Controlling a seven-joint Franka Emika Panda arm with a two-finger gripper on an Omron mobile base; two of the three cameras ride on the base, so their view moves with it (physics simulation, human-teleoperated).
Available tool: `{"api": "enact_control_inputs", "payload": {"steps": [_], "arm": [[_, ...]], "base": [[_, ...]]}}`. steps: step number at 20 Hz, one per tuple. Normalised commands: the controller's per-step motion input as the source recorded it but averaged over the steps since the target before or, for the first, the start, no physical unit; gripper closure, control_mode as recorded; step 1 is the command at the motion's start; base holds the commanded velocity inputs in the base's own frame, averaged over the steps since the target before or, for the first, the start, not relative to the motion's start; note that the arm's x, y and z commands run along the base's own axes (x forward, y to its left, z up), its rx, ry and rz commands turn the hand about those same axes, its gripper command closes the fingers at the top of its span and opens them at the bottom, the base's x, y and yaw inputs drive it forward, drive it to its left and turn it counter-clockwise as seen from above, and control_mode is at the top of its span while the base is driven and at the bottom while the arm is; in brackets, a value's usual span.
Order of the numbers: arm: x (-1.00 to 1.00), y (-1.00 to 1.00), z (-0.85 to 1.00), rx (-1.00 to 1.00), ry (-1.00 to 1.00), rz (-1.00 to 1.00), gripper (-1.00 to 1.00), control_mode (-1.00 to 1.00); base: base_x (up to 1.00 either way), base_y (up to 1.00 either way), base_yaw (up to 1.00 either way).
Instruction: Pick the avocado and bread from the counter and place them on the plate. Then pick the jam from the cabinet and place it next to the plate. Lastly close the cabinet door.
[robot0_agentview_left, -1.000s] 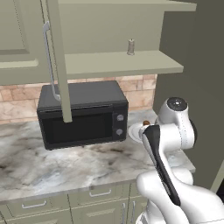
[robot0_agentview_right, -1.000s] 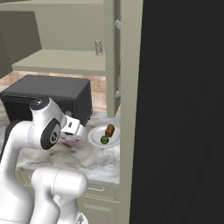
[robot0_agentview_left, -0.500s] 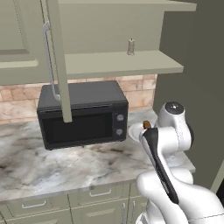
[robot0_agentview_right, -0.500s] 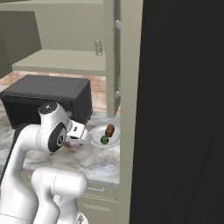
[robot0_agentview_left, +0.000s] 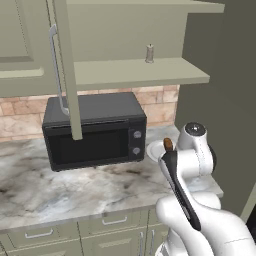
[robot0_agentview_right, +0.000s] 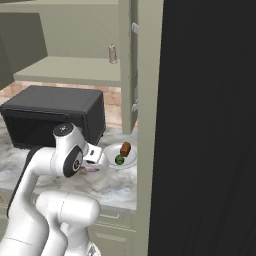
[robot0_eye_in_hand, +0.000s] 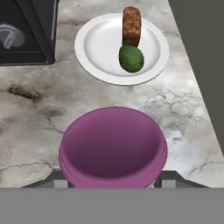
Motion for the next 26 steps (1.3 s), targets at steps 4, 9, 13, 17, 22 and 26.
{"api": "enact_control_inputs", "payload": {"steps": [4, 9, 13, 17, 22, 26], "arm": [[0.25, -0.04, -0.34, 0.0, 0.01, 0.0, 1.0, -1.0], [0.26, -0.02, -0.29, 0.0, 0.01, 0.0, 1.0, -1.0], [0.19, 0.0, -0.29, 0.0, 0.01, 0.0, 1.0, -1.0], [0.16, 0.0, -0.36, 0.0, 0.01, 0.0, 1.0, -1.0], [0.08, 0.0, -0.32, 0.0, 0.0, 0.0, 1.0, -1.0], [0.09, 0.0, -0.36, 0.0, 0.0, 0.0, 1.0, -1.0]], "base": [[0.0, 0.0, 0.0], [0.0, 0.0, 0.0], [0.0, 0.0, 0.0], [0.0, 0.0, 0.0], [0.0, 0.0, 0.0], [0.0, 0.0, 0.0]]}}
